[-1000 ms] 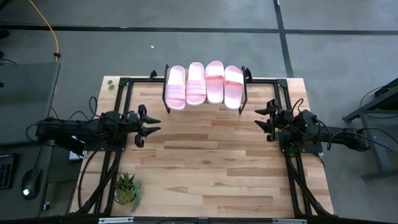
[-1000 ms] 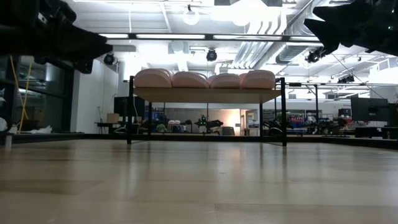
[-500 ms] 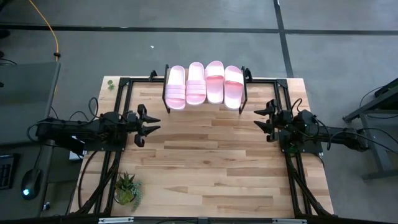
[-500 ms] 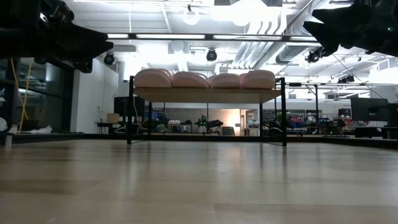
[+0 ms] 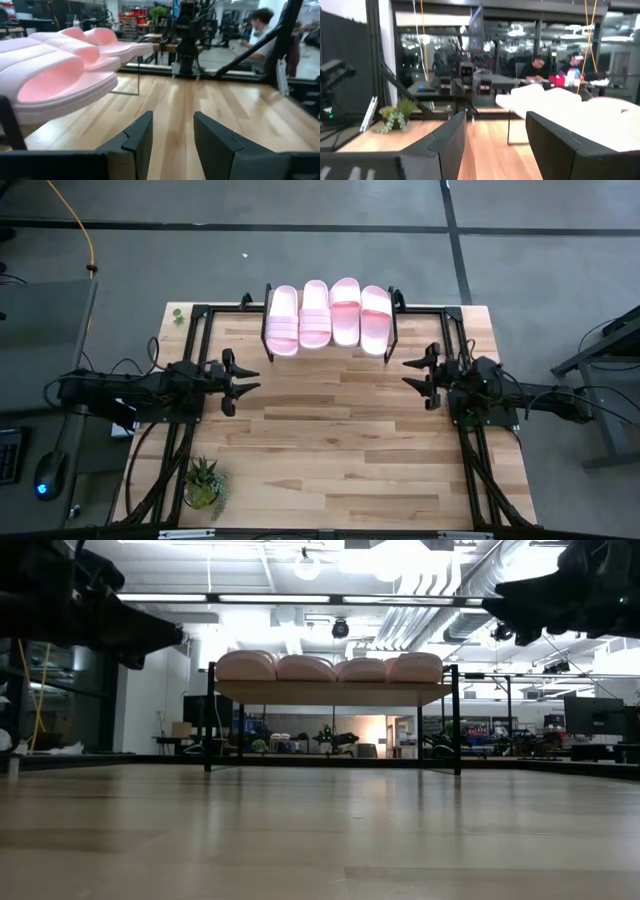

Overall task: Pick and place slides into the shelf
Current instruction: Return to Home Position

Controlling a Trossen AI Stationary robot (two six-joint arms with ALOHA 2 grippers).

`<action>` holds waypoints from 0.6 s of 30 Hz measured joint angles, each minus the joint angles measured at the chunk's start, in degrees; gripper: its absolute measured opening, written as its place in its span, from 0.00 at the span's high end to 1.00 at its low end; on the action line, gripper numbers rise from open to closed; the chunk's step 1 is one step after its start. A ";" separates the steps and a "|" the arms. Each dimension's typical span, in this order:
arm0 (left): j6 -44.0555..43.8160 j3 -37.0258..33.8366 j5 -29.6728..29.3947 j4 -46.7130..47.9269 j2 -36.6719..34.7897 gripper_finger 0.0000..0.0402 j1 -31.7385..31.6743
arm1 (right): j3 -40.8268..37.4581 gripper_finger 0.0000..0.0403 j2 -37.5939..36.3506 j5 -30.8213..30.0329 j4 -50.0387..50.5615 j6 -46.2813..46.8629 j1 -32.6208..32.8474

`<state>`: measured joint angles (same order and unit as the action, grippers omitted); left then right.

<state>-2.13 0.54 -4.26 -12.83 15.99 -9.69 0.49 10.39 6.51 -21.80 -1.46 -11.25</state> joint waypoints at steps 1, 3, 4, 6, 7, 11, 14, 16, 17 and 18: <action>0.30 0.00 -0.08 0.46 0.00 0.69 -0.02 | 0.00 0.51 0.00 -0.02 0.74 -0.03 0.00; 0.40 0.00 -0.10 1.10 0.00 0.69 0.00 | 0.00 0.51 0.00 -0.34 2.06 0.10 0.02; 0.40 0.00 -0.22 1.36 0.00 0.69 -0.02 | 0.00 0.51 0.00 -0.82 2.87 0.18 0.00; 0.40 0.00 -0.69 2.09 0.00 0.69 -0.02 | 0.00 0.51 0.00 -2.08 5.09 0.45 0.00; 0.40 0.00 -0.77 2.62 0.00 0.69 -0.02 | 0.00 0.51 0.00 -2.36 6.55 0.47 0.00; 0.44 0.00 -0.98 4.59 0.00 0.69 -0.02 | 0.00 0.51 0.02 -2.70 11.54 0.51 0.00; 0.53 0.00 -2.13 5.46 0.00 0.69 -0.02 | -0.02 0.51 0.02 -3.06 13.52 0.56 0.02; 0.63 0.00 -2.89 6.29 0.00 0.69 -0.02 | -0.02 0.51 0.02 -3.08 13.94 0.58 0.00; 0.75 0.00 -2.90 6.73 0.00 0.69 -0.02 | -0.02 0.51 0.02 -3.07 14.04 0.58 0.00; 0.85 0.00 -2.91 7.20 0.00 0.69 -0.02 | -0.02 0.51 0.02 -3.07 14.30 0.56 0.01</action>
<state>-1.28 0.54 -7.17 -5.63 15.99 -9.72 0.47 10.41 3.44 -7.50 -0.91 -11.23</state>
